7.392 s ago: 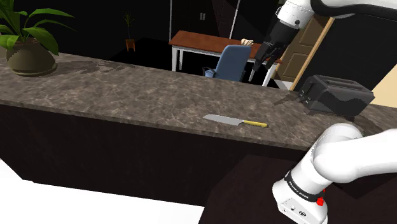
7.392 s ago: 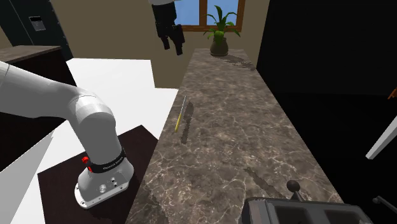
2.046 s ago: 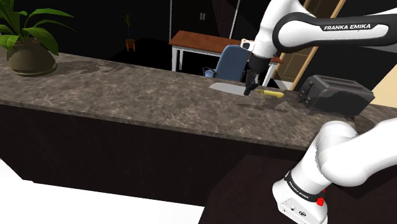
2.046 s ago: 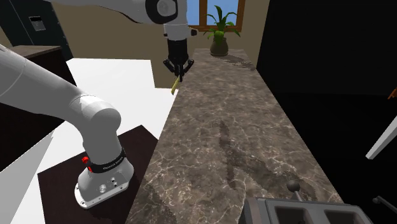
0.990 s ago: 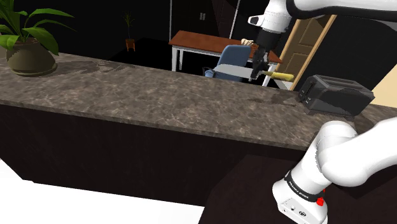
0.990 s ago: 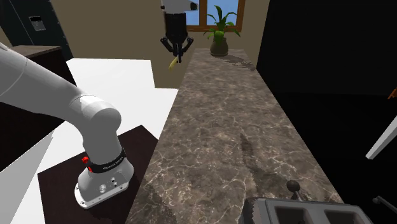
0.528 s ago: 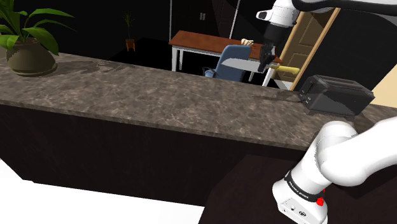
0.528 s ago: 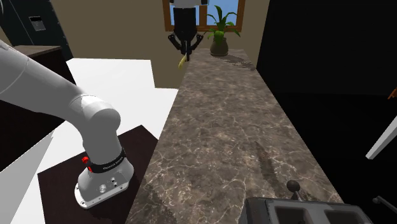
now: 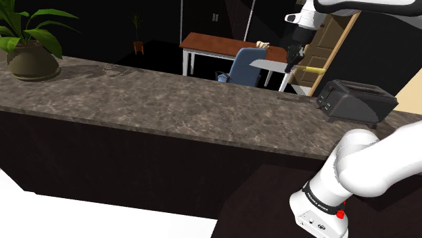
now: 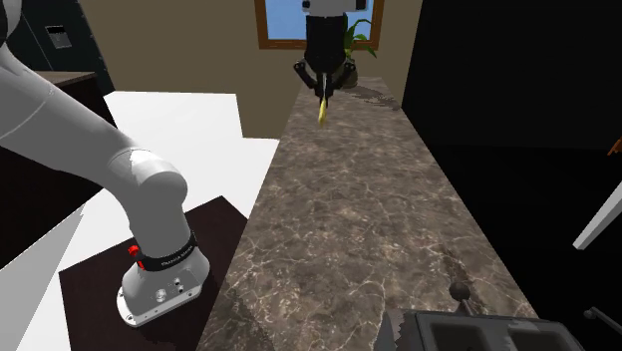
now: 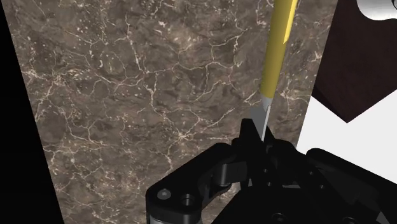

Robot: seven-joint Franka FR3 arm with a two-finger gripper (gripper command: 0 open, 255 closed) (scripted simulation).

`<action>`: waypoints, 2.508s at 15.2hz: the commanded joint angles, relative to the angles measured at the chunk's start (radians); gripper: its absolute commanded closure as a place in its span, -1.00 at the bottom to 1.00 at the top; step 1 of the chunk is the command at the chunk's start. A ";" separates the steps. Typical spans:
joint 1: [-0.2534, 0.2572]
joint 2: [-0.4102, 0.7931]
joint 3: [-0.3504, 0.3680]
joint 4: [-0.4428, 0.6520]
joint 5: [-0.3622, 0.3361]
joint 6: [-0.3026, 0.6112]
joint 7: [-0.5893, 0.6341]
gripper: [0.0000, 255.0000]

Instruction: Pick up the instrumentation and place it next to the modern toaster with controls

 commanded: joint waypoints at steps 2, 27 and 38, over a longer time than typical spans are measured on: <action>-0.010 0.041 -0.069 0.047 -0.013 0.004 -0.082 1.00; -0.159 0.735 -0.560 0.539 0.399 0.045 -0.791 1.00; -0.138 0.725 -0.555 0.382 0.395 0.196 -0.793 1.00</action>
